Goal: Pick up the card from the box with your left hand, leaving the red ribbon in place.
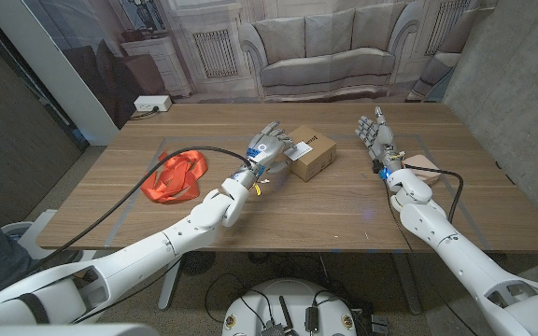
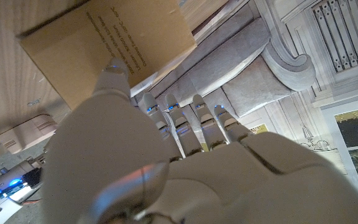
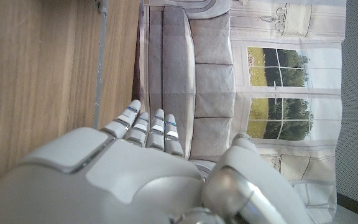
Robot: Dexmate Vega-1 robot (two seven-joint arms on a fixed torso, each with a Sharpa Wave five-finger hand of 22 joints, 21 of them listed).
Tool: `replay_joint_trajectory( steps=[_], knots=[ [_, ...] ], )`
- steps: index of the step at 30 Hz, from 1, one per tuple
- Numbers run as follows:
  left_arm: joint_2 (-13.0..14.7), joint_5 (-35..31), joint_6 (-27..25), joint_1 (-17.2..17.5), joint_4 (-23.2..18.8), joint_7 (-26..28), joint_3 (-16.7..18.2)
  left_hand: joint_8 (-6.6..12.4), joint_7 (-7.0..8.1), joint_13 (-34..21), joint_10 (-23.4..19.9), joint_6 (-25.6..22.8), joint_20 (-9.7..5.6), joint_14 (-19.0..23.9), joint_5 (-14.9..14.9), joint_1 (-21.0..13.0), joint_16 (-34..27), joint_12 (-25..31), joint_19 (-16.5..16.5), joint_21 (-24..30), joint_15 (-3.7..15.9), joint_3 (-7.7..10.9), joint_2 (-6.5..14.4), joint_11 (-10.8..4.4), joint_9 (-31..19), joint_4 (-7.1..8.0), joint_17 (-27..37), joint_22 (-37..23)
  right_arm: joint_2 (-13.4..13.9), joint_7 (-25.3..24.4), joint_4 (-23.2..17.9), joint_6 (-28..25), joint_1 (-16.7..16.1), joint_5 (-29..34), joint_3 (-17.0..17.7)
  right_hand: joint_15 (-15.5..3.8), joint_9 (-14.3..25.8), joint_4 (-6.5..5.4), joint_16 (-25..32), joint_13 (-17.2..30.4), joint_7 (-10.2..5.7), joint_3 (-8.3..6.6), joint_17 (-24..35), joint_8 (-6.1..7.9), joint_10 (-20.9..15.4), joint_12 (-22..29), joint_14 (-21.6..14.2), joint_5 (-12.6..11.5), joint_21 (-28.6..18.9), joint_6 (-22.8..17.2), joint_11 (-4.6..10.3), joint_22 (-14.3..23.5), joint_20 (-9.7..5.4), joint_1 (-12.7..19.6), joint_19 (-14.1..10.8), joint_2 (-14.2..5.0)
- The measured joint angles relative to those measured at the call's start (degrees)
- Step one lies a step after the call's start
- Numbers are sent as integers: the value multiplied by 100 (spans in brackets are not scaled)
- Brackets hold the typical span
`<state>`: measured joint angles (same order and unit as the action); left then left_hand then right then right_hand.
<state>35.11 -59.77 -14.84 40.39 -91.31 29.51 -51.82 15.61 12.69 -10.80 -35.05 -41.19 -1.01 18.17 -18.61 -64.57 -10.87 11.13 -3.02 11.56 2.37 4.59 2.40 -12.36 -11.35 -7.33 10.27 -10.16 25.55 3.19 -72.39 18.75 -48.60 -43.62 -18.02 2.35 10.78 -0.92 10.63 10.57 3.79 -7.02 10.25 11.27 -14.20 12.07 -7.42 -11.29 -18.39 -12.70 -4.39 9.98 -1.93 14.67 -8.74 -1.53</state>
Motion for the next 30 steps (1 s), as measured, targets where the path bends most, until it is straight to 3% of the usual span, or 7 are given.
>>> replay_joint_trajectory(
  steps=[19,30],
  knots=[
    [-67,80,-37,-114,128,-34,-119,3,-5,0,-140,-202,0,50,83,-48,0,0,0,0,11,-17,30,-29,1,17,-1,-12,-32,88,137,17,52,-65,16,0,0,-2,0,0,-23,-2,0,0,0,0,0,0,42,-23,0,31,0,0,0,0],
    [-68,82,-99,-124,120,-53,-143,190,-1,0,-605,-741,-26,180,149,-198,0,55,-26,0,4,-41,77,-14,-25,40,-1,4,-67,150,214,53,73,-101,32,-12,0,14,0,0,-22,14,0,0,0,0,-12,0,42,-22,0,30,-23,-25,-22,-25]
  ],
)
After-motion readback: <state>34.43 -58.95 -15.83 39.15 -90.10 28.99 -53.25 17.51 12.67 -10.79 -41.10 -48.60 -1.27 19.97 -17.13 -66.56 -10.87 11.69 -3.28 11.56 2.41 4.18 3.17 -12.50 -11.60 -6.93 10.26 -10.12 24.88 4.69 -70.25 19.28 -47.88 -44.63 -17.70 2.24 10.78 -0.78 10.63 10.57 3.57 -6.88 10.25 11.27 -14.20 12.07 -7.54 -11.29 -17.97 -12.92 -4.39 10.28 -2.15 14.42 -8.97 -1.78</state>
